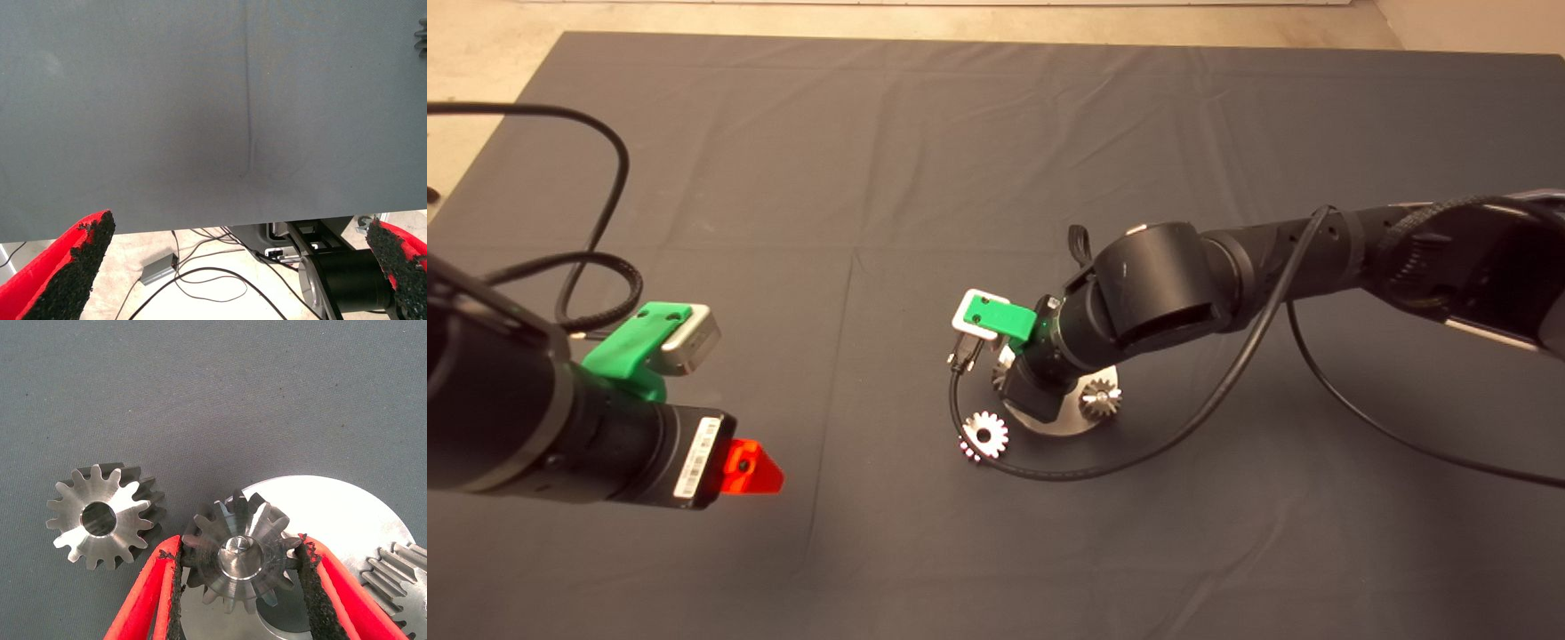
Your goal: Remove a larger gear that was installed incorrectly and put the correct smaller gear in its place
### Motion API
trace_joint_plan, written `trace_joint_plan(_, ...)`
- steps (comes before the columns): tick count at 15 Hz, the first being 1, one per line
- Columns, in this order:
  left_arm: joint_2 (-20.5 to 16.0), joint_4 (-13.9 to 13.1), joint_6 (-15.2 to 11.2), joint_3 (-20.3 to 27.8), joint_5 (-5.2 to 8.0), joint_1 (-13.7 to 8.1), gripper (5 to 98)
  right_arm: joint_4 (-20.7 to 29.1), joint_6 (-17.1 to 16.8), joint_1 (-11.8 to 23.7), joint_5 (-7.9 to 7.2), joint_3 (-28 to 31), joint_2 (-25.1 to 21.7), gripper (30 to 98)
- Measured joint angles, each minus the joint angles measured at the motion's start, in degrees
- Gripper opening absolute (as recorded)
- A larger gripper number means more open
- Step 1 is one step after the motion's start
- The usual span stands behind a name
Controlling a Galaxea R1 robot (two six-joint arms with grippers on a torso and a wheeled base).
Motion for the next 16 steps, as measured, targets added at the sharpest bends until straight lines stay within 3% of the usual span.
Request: trace_joint_plan(16,0.0,0.0,0.0,0.0,0.01,0.0,97.8,0.0,0.0,0.0,-1.57,1.4,0.0,38.5)
